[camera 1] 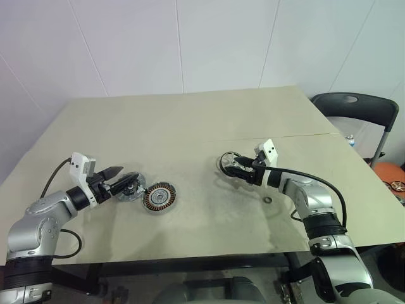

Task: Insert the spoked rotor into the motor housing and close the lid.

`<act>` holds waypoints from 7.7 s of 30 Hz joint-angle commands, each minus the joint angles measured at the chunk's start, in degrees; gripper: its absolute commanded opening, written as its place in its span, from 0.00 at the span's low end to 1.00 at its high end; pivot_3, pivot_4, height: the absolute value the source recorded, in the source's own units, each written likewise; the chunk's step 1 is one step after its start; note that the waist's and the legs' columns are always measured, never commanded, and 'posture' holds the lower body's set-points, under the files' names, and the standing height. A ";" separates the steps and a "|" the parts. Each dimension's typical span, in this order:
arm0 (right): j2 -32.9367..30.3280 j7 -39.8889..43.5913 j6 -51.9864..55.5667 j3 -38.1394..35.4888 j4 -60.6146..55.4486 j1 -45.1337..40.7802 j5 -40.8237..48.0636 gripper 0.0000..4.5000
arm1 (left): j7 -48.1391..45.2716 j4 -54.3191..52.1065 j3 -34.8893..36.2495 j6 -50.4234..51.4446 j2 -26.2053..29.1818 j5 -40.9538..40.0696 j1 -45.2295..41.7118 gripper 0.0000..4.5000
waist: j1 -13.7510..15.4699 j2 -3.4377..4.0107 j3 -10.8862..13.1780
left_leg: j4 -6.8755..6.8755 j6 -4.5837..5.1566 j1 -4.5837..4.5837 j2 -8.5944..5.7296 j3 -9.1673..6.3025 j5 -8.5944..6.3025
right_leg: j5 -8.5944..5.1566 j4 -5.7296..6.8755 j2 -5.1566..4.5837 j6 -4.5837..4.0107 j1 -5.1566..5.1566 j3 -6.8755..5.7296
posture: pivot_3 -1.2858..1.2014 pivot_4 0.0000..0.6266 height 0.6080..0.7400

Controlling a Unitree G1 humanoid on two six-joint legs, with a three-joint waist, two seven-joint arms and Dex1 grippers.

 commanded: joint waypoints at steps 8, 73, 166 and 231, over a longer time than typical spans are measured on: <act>-0.60 0.96 -1.46 -0.04 -1.21 -1.27 0.18 0.70 | -0.07 -1.71 1.15 0.01 0.60 -0.49 -0.68 0.90 | 0.00 0.00 0.00 | 0.00 0.00 0.00 0.00 0.00 0.00 | 0.00 0.00 0.00 0.00 0.00 0.00 | 0.52 0.00 1.00; 19.22 9.63 -80.21 44.29 38.44 -42.09 -45.47 0.70 | 4.53 -9.63 4.16 0.51 -2.71 -2.38 7.35 0.90 | -0.45 -0.32 -0.14 | -0.24 -0.49 1.00 1.12 1.34 -0.25 | 0.21 0.64 1.46 -0.43 -0.10 1.27 | 0.52 0.00 1.00; 23.97 -9.50 -78.52 49.06 47.33 -46.38 -62.74 0.21 | 0.14 -12.26 4.67 1.53 2.28 -1.91 11.82 0.90 | -0.54 -0.52 -0.16 | -0.82 -1.06 1.17 2.09 1.71 -0.40 | 0.29 0.61 2.42 -1.04 -0.45 1.53 | 0.52 0.00 1.00; 32.07 -18.82 -73.75 56.94 48.07 -49.33 -71.53 0.00 | 2.74 -15.10 4.88 1.09 -0.96 -2.20 14.35 0.90 | -0.55 -0.62 -0.19 | -1.00 -1.56 1.85 2.88 1.99 -0.74 | 0.26 0.56 3.05 -1.62 -0.01 1.60 | 0.52 0.00 1.00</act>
